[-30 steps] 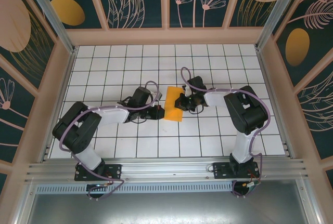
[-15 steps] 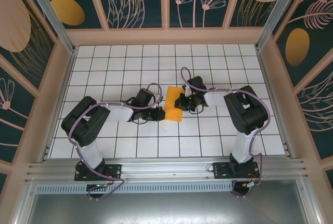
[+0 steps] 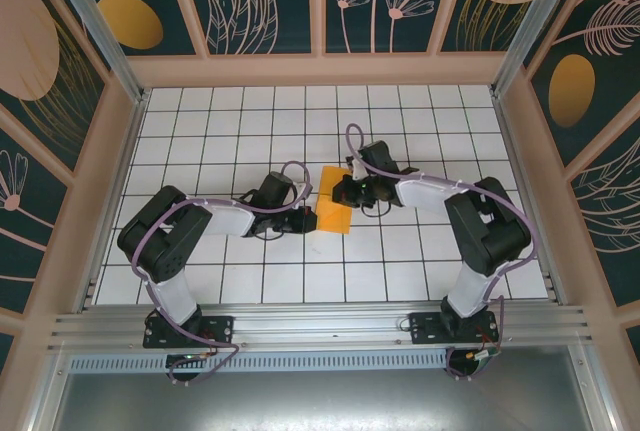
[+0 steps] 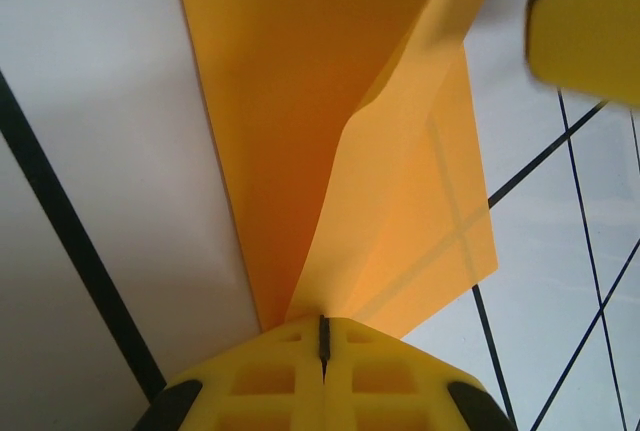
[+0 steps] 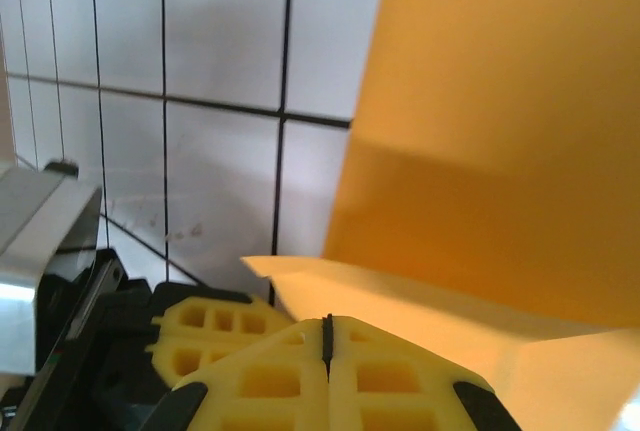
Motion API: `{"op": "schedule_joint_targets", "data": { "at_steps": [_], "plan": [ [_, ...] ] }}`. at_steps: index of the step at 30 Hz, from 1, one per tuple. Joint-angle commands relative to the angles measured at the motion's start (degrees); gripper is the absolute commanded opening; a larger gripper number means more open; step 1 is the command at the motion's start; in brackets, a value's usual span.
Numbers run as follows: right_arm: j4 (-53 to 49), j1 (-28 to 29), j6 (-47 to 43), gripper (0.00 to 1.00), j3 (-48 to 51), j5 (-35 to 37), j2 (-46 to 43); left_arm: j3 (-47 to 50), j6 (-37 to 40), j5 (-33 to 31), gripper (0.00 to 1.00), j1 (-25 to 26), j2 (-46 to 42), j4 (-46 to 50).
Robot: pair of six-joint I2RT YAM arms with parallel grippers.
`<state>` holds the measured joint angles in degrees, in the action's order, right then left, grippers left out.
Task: Fold a paper plane with a square sheet of paper (fold left side to right side)
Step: Fold the triangle a second time at the center of the table.
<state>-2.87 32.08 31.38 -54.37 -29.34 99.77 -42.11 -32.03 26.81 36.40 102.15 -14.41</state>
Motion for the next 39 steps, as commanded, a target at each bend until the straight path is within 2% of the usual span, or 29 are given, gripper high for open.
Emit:
{"op": "schedule_joint_targets", "data": {
  "at_steps": [1,7,19,39],
  "plan": [
    [-0.24,2.49,-0.61,0.0,0.23,0.63,0.89,1.77,-0.07,-2.99,0.0,-0.15,1.87,3.45],
    [-0.97,4.44,-1.05,0.0,-2.63,1.28,4.64,1.24,0.3,-3.09,0.0,-0.19,1.85,4.29],
    [-4.71,4.4,-3.03,0.0,-4.12,4.54,7.61,1.15,0.45,-3.67,0.0,-0.13,1.85,5.54],
    [-4.26,0.33,-4.66,0.0,-0.42,5.43,5.31,2.2,0.21,-4.06,0.0,-0.18,2.35,6.07]
  ]
}}
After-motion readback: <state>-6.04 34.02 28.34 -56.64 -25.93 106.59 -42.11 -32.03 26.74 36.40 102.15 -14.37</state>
